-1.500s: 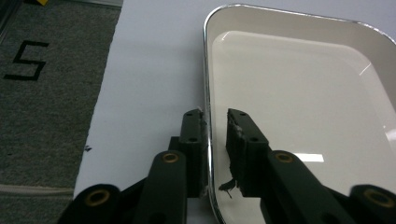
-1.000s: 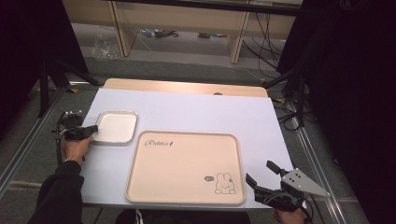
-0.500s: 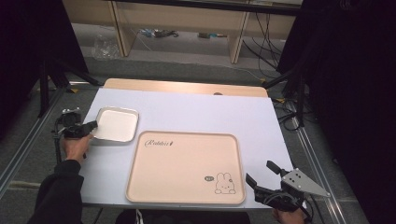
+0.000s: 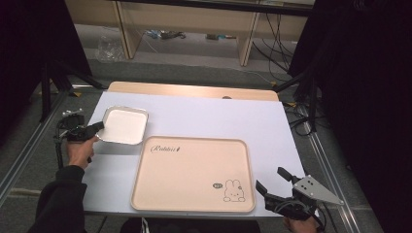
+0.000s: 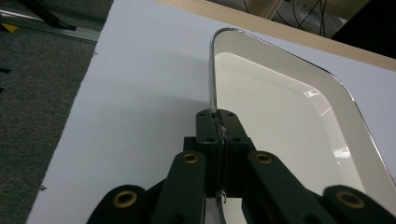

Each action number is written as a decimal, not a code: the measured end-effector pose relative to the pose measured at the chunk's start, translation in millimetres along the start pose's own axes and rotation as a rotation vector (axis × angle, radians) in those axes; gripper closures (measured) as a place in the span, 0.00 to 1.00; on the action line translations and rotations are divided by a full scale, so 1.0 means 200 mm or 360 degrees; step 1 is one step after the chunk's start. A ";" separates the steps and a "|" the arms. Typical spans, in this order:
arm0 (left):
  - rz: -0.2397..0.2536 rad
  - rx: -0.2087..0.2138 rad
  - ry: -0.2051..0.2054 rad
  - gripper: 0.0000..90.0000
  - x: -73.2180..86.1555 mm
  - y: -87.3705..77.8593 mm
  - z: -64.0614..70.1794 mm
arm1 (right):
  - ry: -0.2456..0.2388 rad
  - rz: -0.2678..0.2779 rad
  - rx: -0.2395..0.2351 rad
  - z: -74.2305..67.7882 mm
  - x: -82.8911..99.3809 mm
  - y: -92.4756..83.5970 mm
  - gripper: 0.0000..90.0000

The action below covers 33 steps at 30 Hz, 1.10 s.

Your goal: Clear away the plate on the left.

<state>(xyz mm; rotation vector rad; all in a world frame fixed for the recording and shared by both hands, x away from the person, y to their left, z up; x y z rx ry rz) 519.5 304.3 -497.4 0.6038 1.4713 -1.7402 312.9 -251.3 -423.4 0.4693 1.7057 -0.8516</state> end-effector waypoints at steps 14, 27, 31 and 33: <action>-0.0037 0.0143 0.0090 0.98 0.02 -0.07 0.13 | 0.0001 0.0001 -0.0004 0.00 0.00 0.00 0.17; -0.0061 0.0347 0.0152 0.98 0.06 -0.14 0.34 | -0.0009 -0.0002 0.0010 0.00 0.00 0.00 0.17; -0.0071 0.0377 0.0198 0.98 0.08 -0.16 0.40 | -0.0003 -0.0028 0.0011 0.00 0.00 -0.01 0.17; -0.0069 0.0400 0.0206 0.98 0.09 -0.16 0.42 | -0.0004 -0.0028 0.0011 0.00 0.00 -0.01 0.17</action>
Point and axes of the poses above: each handheld gripper's, and its own axes: y roughly forward along the jaws, x roughly out of its underside, z roughly to its right, the point moved 7 cm from there along y, roughly forward along the jaws, and after that the axes turned 11 degrees about -x, right-handed, at the moved point
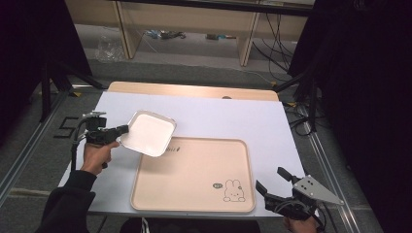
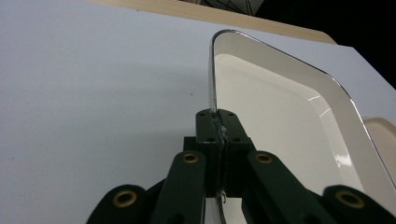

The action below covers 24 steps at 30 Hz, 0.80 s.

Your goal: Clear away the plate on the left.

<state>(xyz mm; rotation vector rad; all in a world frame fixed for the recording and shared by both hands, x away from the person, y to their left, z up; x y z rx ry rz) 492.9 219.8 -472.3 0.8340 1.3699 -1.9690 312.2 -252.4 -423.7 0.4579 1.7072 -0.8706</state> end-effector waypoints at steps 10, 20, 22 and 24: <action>-0.0046 0.0113 0.0060 0.98 0.06 -0.01 0.14 | 0.0001 0.0024 -0.0012 0.00 0.00 0.01 0.17; -0.0142 0.0206 0.0160 0.98 0.18 0.00 0.31 | 0.0003 0.0030 -0.0018 0.00 0.00 0.01 0.17; -0.0167 0.0239 0.0160 0.98 0.20 0.01 0.34 | 0.0000 0.0043 -0.0019 0.00 -0.01 0.01 0.17; -0.0192 0.0254 0.0179 0.98 0.22 0.02 0.37 | 0.0004 0.0033 -0.0014 0.00 0.00 0.01 0.17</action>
Point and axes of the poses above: each handheld gripper's, and its own axes: y roughly forward along the jaws, x roughly out of its underside, z roughly to its right, the point moved 7 cm from there along y, roughly forward along the jaws, and after that the axes turned 11 degrees about -x, right-handed, at the moved point
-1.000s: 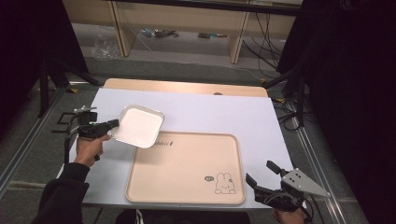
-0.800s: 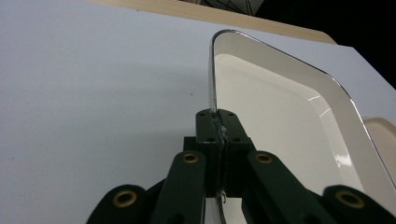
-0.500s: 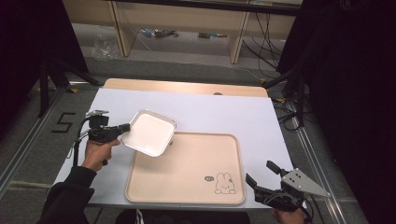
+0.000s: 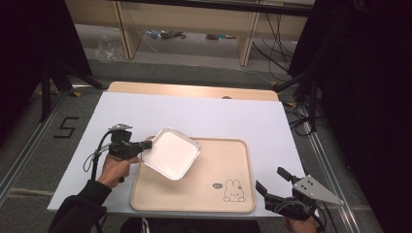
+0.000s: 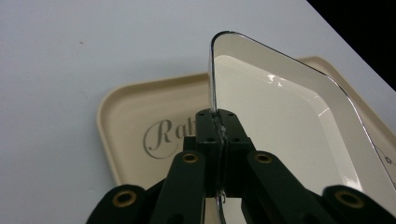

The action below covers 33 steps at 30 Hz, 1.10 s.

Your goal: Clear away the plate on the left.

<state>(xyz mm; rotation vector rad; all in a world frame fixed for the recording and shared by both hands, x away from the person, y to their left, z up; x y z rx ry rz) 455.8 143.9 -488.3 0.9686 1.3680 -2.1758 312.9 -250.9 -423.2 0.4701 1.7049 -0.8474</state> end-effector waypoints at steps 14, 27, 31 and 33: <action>-0.0126 0.0091 0.0062 0.98 0.11 0.11 0.17 | -0.0005 -0.0017 -0.0001 0.00 0.00 0.00 0.17; -0.0167 0.0069 0.0091 0.98 0.19 0.17 0.27 | -0.0011 -0.0020 0.0006 0.00 0.00 0.00 0.17; -0.0171 0.0074 0.0109 0.98 0.20 0.16 0.28 | -0.0015 -0.0018 0.0005 0.00 0.00 0.00 0.17; -0.0143 0.0059 0.0054 0.98 0.20 0.17 0.29 | -0.0012 -0.0019 0.0007 0.00 0.00 0.00 0.17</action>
Point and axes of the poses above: each handheld gripper's, and its own axes: y roughly forward along the jaws, x roughly out of its underside, z roughly to its right, the point moved 7 cm from there along y, roughly forward along the jaws, and after that the axes turned 11 degrees about -x, right-handed, at the moved point
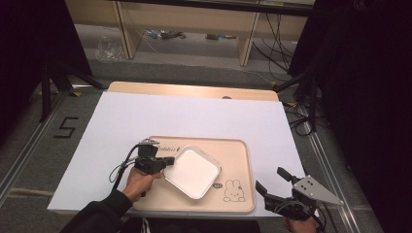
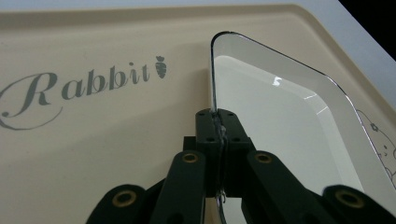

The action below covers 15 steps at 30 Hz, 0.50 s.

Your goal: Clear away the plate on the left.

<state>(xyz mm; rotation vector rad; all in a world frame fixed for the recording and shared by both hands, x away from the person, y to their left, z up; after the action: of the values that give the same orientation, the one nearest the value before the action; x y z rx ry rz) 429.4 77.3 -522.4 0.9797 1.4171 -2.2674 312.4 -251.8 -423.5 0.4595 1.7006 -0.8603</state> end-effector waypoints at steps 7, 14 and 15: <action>-0.0009 -0.0025 0.0058 0.98 0.04 0.01 0.03 | 0.0002 0.0004 -0.0006 0.00 0.00 0.00 0.17; -0.0049 -0.0035 0.0029 0.97 0.10 -0.01 0.04 | -0.0002 0.0012 0.0005 0.00 0.00 0.00 0.17; -0.0055 -0.0033 0.0034 0.97 0.10 -0.02 0.05 | -0.0007 -0.0002 0.0004 0.00 0.00 0.00 0.17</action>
<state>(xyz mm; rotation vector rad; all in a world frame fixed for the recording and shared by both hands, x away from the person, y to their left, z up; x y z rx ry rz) 408.2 73.6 -530.5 0.9838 1.4743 -2.2682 312.3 -252.2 -423.1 0.4578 1.6962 -0.8637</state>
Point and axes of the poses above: each handheld gripper's, and its own axes: y roughly forward along the jaws, x roughly out of its underside, z roughly to its right, the point moved 7 cm from there along y, roughly forward along the jaws, and after that the axes turned 11 degrees about -x, right-handed, at the moved point
